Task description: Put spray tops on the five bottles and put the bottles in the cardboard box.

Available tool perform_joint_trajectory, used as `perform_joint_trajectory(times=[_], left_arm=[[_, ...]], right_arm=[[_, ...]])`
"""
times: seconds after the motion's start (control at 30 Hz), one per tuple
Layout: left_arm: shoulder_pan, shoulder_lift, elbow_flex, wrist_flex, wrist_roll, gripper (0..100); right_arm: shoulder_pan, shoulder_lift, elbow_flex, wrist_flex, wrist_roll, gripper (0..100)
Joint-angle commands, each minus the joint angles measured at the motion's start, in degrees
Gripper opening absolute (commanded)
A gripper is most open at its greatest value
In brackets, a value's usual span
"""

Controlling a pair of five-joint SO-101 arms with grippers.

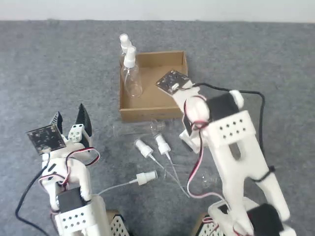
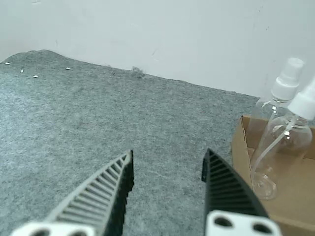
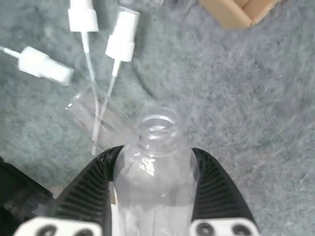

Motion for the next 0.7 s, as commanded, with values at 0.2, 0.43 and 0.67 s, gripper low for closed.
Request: perform_joint_trajectory(times=[0.2, 0.43, 0.67], left_arm=[[0.0, -0.9, -0.5, -1.8, -0.4, 21], [0.0, -0.9, -0.5, -1.8, -0.4, 21], [0.0, -0.9, -0.5, -1.8, -0.4, 21]], right_arm=[[-1.4, -12.1, 4.7, -5.3, -5.2, 4.1], [-1.4, -18.2, 10.9, -12.1, -8.4, 4.1], [-1.4, -23.5, 16.5, -20.8, -8.8, 4.1]])
